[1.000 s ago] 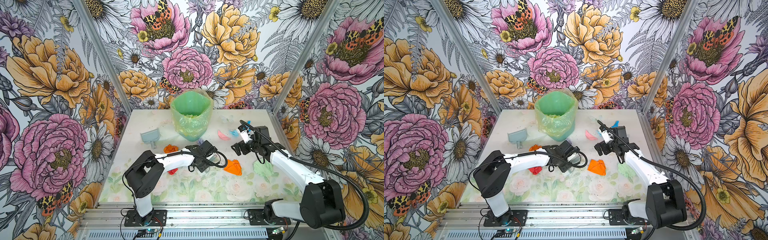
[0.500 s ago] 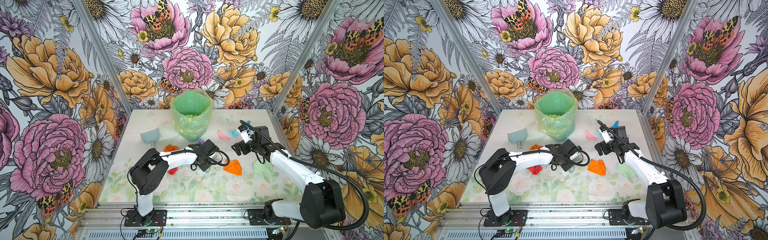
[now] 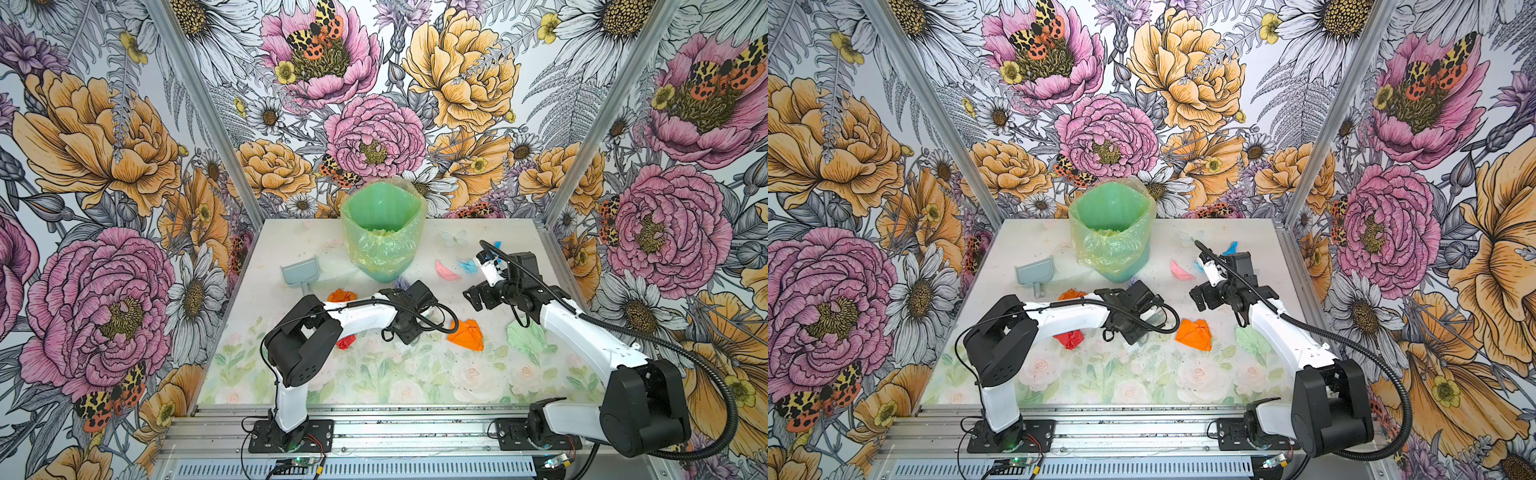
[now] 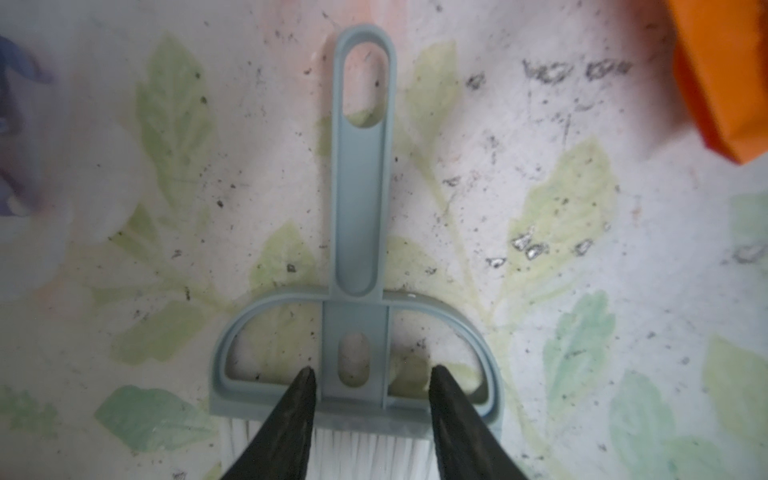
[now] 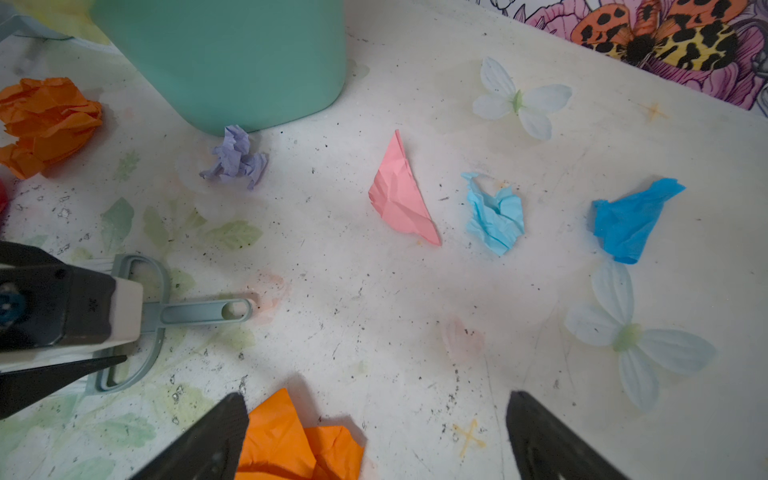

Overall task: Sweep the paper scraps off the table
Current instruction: 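Close the left gripper on the brush handle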

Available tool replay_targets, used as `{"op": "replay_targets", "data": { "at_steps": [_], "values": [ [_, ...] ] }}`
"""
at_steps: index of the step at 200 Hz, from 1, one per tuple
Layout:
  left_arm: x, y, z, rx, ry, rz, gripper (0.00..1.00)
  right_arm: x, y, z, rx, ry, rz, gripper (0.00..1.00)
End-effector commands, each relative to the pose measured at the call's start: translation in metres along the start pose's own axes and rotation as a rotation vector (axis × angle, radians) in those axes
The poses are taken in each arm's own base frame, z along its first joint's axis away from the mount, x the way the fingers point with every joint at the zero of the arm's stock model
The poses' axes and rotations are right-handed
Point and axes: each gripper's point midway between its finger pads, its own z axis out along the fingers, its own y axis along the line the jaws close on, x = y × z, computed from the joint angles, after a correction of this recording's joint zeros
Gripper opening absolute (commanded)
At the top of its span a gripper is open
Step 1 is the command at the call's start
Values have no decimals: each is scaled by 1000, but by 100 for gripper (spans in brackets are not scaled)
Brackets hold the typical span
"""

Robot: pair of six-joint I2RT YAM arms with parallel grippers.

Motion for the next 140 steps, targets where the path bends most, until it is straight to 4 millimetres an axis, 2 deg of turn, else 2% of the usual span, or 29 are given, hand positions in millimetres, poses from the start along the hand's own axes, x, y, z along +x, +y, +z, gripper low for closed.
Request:
{"op": "replay_targets", "data": {
  "at_steps": [1,140],
  "values": [
    [-6,1,0,15,-2,2,47,1,1,5,3,9,-15,100],
    [3,3,9,64,34,1,49,4,-1,7,8,21,-12,100]
  ]
}}
